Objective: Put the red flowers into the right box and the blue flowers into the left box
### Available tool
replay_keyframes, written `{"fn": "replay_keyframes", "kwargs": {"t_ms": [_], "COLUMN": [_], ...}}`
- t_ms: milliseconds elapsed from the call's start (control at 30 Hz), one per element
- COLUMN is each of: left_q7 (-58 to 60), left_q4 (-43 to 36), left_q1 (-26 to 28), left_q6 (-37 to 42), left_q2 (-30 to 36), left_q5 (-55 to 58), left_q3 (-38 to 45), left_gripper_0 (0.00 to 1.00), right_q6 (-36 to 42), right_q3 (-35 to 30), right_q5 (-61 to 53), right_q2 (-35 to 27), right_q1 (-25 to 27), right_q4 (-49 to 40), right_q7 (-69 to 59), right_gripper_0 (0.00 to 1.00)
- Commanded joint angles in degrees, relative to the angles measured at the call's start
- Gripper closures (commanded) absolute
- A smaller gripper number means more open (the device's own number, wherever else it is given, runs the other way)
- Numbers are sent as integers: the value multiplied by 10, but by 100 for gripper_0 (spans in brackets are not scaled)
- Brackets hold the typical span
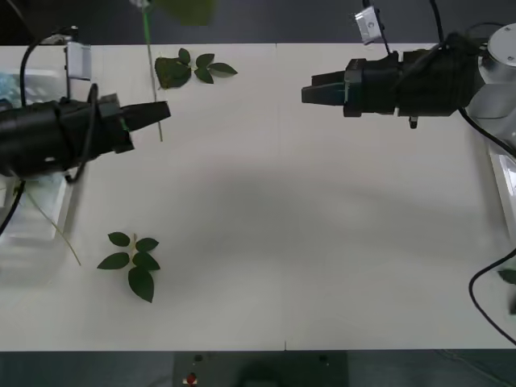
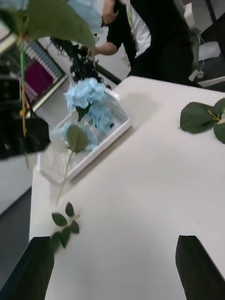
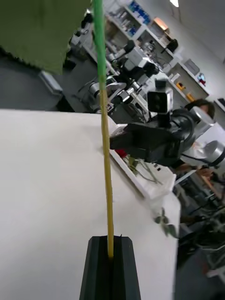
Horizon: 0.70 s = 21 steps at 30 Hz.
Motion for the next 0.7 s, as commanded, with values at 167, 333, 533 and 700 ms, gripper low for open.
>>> {"fn": "replay_keyframes", "kwargs": {"t_ms": [167, 333, 533, 700], "left_q7": [112, 132, 133, 123], "left_q4": [-97, -111, -111, -111], "left_q1": [67, 83, 102, 122], "left_q6": [89, 95, 48, 16], "left_q2": [50, 73, 104, 132], "left_q5": [-109, -214, -358, -437], "left_q3": [156, 216, 264, 301], "left_gripper_0": [100, 100, 100, 100], "right_q6": [24, 47, 52, 52], "right_q3": [94, 113, 134, 143], "right_q5": [-41, -40, -40, -41], "right_q2": [-116, -158, -198, -208], "right_q1": [-28, -28, -28, -28], "right_q4": [-23, -28, -52, -66], "right_q7": [100, 100, 100, 100], "right_gripper_0": [25, 25, 25, 24]}}
